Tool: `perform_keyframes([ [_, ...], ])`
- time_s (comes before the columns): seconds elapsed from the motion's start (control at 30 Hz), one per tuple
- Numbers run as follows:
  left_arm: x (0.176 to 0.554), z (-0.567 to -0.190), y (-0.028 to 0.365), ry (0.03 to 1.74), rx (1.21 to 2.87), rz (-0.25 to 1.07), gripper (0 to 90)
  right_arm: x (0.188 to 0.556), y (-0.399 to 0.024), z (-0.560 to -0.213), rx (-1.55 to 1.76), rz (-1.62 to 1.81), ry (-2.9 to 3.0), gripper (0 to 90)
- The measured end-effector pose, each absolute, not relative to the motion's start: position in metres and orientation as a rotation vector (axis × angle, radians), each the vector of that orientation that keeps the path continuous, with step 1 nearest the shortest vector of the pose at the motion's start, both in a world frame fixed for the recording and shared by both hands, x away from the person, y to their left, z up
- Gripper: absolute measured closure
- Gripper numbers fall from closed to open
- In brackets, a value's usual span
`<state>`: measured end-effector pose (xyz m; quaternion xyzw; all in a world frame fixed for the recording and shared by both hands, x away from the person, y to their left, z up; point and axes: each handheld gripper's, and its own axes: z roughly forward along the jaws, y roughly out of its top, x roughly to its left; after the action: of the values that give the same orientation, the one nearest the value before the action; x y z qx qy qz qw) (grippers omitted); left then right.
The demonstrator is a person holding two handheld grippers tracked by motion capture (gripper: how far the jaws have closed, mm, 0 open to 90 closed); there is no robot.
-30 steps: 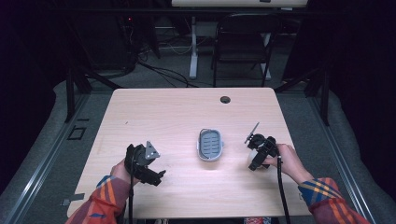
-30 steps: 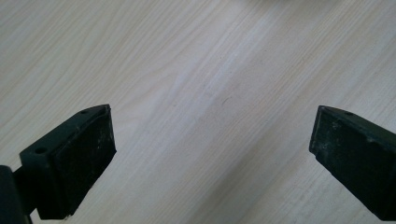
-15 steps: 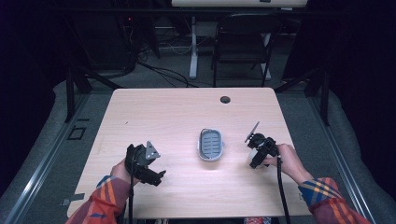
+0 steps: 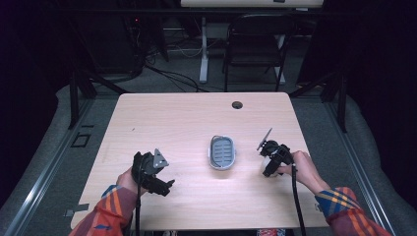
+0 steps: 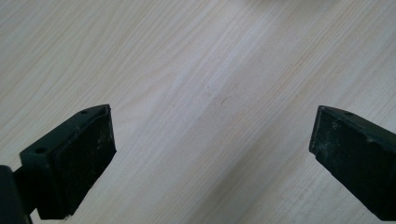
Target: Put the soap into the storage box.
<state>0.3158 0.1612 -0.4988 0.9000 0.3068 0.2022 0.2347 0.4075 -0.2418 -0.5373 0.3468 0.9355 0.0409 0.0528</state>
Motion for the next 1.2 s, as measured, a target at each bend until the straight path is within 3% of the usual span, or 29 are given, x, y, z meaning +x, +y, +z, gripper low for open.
perform_keyframes([
  [1.2, 0.316, -0.499, 0.161, 0.85, 2.469, 0.546, 0.2, 0.403, -0.206, -0.527, 0.875, 0.119, 2.867, 24.0],
])
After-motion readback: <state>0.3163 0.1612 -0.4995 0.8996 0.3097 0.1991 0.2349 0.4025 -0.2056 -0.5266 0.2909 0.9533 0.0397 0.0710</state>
